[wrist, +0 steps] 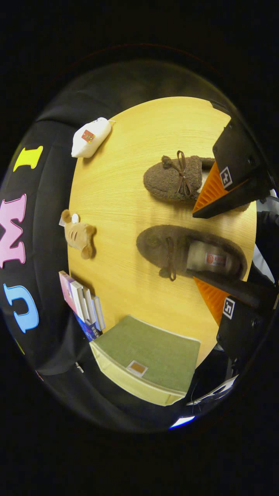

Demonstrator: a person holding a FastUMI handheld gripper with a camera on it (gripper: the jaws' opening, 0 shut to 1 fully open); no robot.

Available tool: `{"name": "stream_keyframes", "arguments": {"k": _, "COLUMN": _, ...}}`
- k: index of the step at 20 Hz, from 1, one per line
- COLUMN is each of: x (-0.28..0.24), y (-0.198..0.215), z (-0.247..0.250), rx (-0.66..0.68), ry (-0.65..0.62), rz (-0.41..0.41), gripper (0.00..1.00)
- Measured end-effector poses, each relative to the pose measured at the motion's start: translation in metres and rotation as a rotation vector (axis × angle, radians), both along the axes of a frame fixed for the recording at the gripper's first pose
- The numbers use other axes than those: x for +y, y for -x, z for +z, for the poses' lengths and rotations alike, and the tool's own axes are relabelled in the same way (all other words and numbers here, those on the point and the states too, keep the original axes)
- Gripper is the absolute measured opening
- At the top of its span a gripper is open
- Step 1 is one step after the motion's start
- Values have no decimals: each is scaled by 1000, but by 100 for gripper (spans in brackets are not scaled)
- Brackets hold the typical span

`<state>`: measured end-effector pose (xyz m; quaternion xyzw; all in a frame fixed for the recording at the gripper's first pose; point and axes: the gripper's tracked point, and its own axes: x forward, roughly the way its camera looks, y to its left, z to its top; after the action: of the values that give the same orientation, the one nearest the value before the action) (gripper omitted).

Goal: Open the storage box then place both shoes into the box .Put the left shoe in first, then the right shoe, with the right side of both shoes facing outward in a uniform manner.

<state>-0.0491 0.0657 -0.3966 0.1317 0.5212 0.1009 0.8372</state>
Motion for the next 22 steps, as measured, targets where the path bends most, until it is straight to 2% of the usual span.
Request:
{"name": "stream_keyframes", "arguments": {"k": 6, "x": 7, "y": -6, "z": -45, "rx": 94, "ry": 3, "rz": -26, "gripper": 67}}
{"name": "stream_keyframes", "arguments": {"k": 8, "x": 14, "y": -9, "z": -47, "rx": 117, "ry": -31, "rz": -42, "gripper": 54}}
{"name": "stream_keyframes", "arguments": {"k": 9, "x": 16, "y": -10, "z": -48, "rx": 130, "ry": -38, "rz": -47, "gripper": 42}}
{"name": "stream_keyframes", "arguments": {"k": 10, "x": 14, "y": -11, "z": -48, "rx": 134, "ry": -35, "rz": -57, "gripper": 36}}
{"name": "stream_keyframes", "arguments": {"k": 11, "x": 11, "y": -13, "z": -48, "rx": 143, "ry": -43, "rz": -86, "gripper": 20}}
{"name": "stream_keyframes", "arguments": {"k": 13, "x": 8, "y": -13, "z": -45, "rx": 168, "ry": -91, "rz": -147, "gripper": 7}}
{"name": "stream_keyframes", "arguments": {"k": 15, "x": 7, "y": -14, "z": -40, "rx": 168, "ry": -112, "rz": -182, "gripper": 5}}
{"name": "stream_keyframes", "arguments": {"k": 18, "x": 4, "y": -8, "z": -29, "rx": 161, "ry": -92, "rz": -176, "gripper": 5}}
{"name": "stream_keyframes", "arguments": {"k": 22, "x": 7, "y": -12, "z": 3, "rx": 145, "ry": -143, "rz": -217, "gripper": 5}}
